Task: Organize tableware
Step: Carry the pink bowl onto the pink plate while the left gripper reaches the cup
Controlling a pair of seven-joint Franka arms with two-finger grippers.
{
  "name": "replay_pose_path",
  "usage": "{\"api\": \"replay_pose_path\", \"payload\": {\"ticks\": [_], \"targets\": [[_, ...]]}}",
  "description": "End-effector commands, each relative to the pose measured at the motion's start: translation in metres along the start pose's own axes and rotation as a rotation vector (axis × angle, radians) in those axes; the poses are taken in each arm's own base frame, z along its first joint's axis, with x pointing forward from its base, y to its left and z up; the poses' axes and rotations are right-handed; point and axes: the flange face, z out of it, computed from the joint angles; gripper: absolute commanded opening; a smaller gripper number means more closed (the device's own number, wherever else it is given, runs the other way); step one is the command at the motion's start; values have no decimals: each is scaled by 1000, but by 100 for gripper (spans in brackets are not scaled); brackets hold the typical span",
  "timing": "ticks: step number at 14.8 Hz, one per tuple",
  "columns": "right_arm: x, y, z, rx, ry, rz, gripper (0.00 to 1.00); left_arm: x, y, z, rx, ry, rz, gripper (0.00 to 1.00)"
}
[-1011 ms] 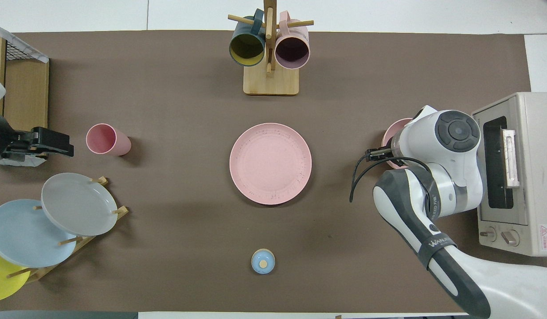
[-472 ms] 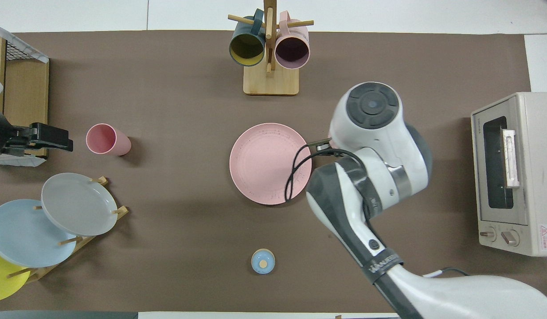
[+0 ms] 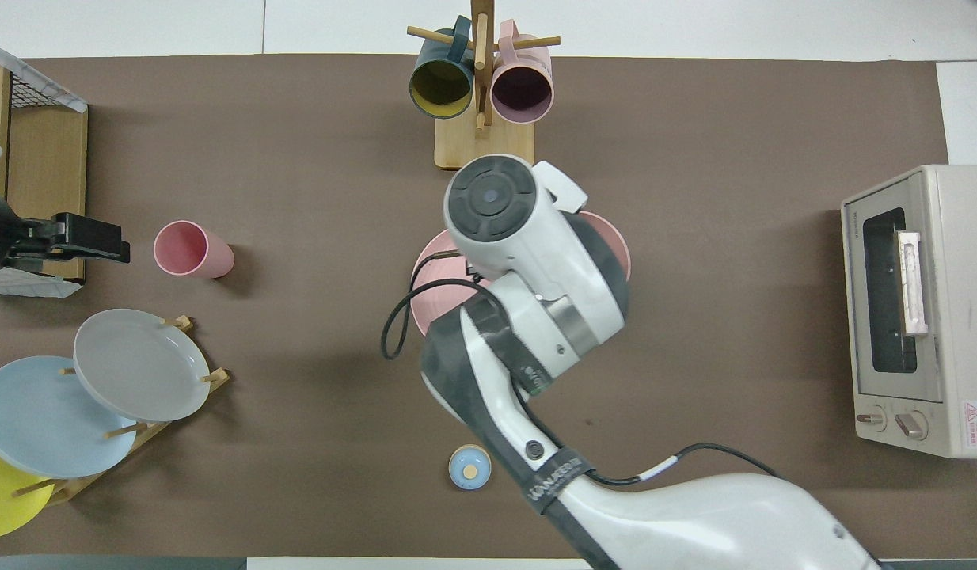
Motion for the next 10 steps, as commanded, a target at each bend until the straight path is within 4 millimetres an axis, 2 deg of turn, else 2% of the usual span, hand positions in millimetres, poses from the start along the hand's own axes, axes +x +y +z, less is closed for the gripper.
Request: {"api": "replay_pose_path", "payload": {"ticks": [1,3,6,8,10], "targets": [[-15,-25,-9,45,7,21,0,23,1,36,13,8,-1,100],[-17,-34,5,49,24,10,0,39,0,63,15,5,-2,100],[-18,-34,8,41,25,6,0,58,2,105,13,-2,6,100],[-17,-33,14,49,32,8,0,59,3,133,15,-2,10,100],[-22,-35,25,54,34,3,0,57,2,153,12,18,8,100]]}}
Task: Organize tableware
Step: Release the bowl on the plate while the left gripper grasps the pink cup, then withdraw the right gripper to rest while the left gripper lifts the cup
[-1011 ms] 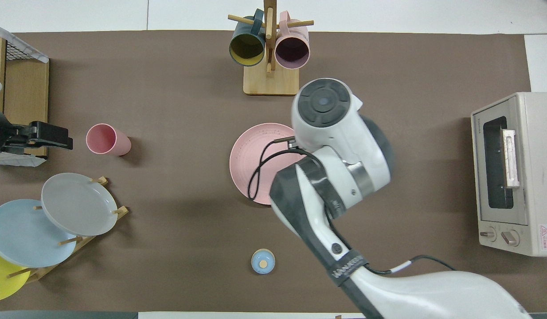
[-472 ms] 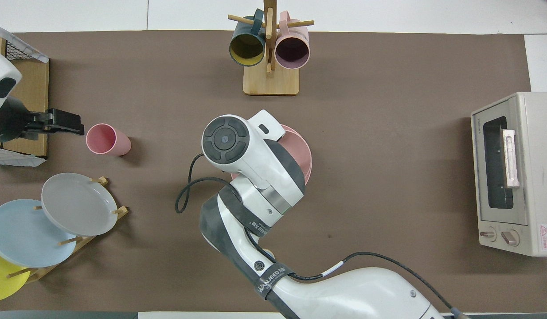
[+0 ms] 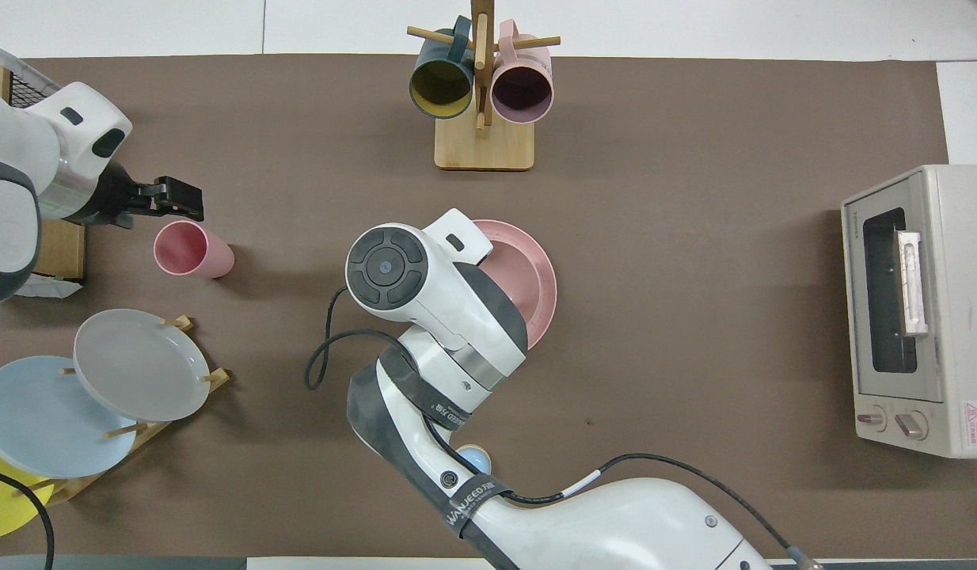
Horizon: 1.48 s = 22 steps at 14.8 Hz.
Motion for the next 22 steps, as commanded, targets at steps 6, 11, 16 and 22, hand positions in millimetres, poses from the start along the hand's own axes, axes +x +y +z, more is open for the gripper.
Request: {"api": "replay_pose_path", "payload": {"ticks": [6,11,16,22], "targets": [[-6,4,12,-3,-17,10,7,-6,2,38,15,6,22,100],[29,37,-35,-26,-18,49,64,-14,1,54,17,-27,88,100],[68,130,-122,1,-24,48,69,-14,1,56,17,-30,113,99],[83,320,-214,-23,-126,-28,92,-11,9,67,17,-26,126,99]]}}
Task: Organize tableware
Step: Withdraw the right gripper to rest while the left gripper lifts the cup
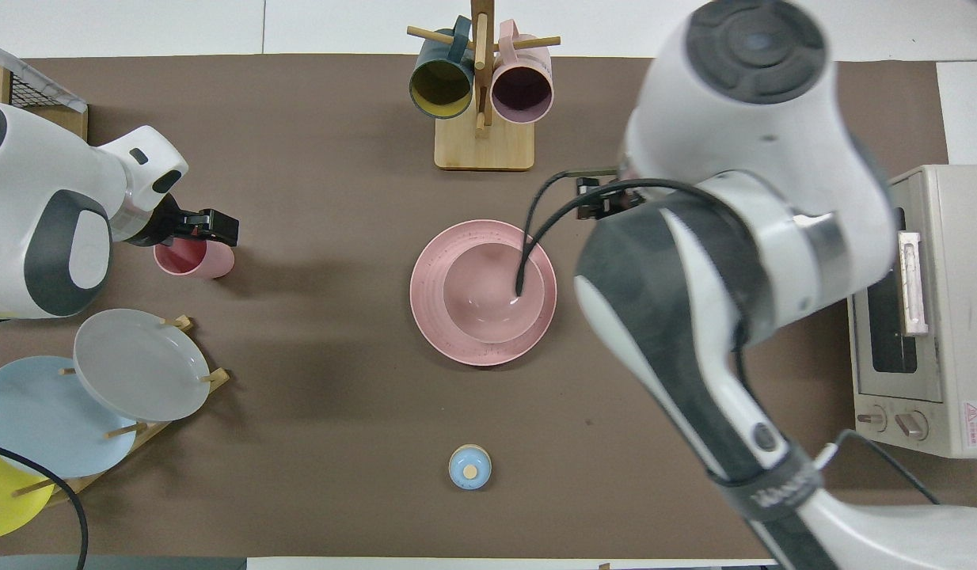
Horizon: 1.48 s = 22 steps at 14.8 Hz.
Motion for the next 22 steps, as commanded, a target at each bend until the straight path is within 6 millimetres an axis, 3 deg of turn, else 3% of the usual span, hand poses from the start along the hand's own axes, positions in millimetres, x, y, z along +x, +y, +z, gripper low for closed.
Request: {"api": "replay_pose_path", "payload": {"ticks": [1,2,7,9,10,11,13,15,19,21,22], "targets": [[-12,75,-31,22,-31,-17,97,0,3,7,16,14,19,99],[-15,97,-34,22,-48,-10,100,0,3,7,16,15,21,99],[-21,146,-34,27,-89,6,100,-7,4,19,16,-5,19,97],[-36,174,-40,36,-83,-11,100,-8,4,20,16,-6,15,86],[-37,189,-35,42,-90,2,100,-9,4,20,16,-9,12,72],[-41,200,-33,46,-98,16,100,-9,4,20,16,-9,11,51],[-58,207,-34,52,-105,21,100,-10,2,20,16,-12,8,2],[-51,217,-41,60,-10,28,100,-10,1,20,16,-12,8,0],[-57,227,-42,49,-21,-34,100,-6,-2,13,20,-6,7,0],[-56,233,-41,47,-25,-46,100,1,3,-12,19,-9,9,0],[-56,233,-41,50,-30,-48,100,8,6,-36,18,-14,-5,0]]}}
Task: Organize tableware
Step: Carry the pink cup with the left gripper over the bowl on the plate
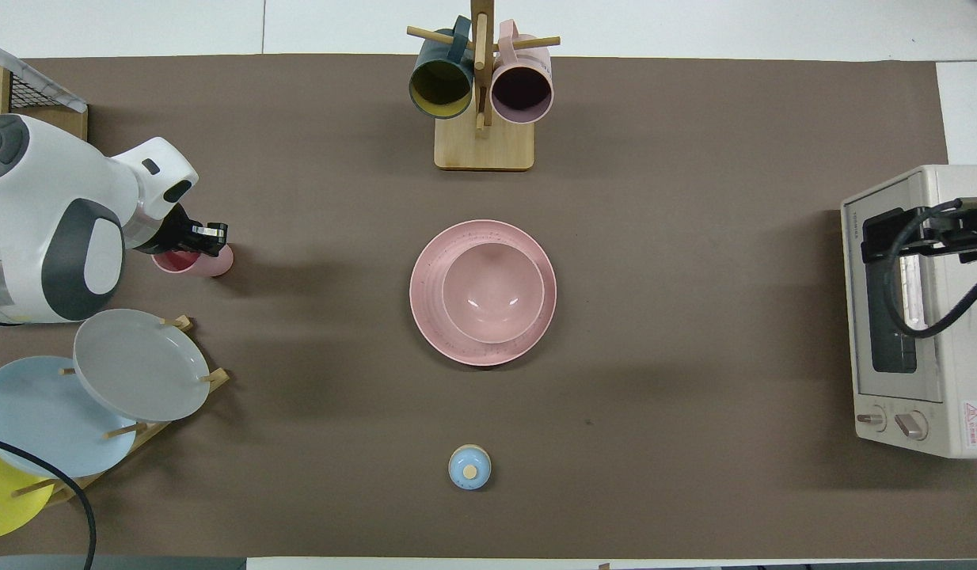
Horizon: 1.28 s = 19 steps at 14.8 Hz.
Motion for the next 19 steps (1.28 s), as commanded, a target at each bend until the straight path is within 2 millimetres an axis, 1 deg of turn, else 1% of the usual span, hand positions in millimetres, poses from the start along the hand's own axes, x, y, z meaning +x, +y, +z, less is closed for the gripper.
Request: {"api": "replay_pose_path", "payload": {"ticks": [1,2,3,4,6,8,9,10,12,13,14,15,16,17,18,19], "targets": [[-4,5,4,12,-4,-28,100,14,14,-68,11,-5,-41,0],[-6,6,4,14,-8,-48,100,22,40,-83,13,-23,-69,0],[-6,8,5,14,-10,-68,100,27,74,-100,18,-41,-98,0],[-7,11,4,14,-13,-70,100,27,109,-104,28,-67,-133,0],[-11,14,4,15,-28,-59,100,26,166,-119,33,-67,-215,0],[-13,17,2,17,-25,-56,100,12,232,-130,32,-53,-257,0],[-12,20,3,17,-28,-53,100,1,267,-130,30,-45,-294,0],[-13,21,2,18,-28,-50,100,-12,297,-129,29,-39,-308,0],[-16,27,3,19,-44,-41,100,-36,344,-128,7,-42,-325,0],[-14,19,3,15,-42,-54,100,-46,367,-127,-15,-22,-346,0],[-14,19,3,15,-42,-53,100,-52,384,-123,-38,2,-364,0],[-14,19,2,17,-41,-50,100,-55,396,-108,-36,5,-378,0],[-13,14,0,16,-36,-57,100,-57,411,-89,-36,12,-383,0],[-11,16,-5,14,-25,-54,100,-57,418,-79,-38,19,-399,0],[-9,22,-7,16,-18,-43,100,-54,421,-63,-30,12,-406,0],[-8,25,-7,18,-13,-37,100,-51,423,-52,-22,7,-408,0]]}}
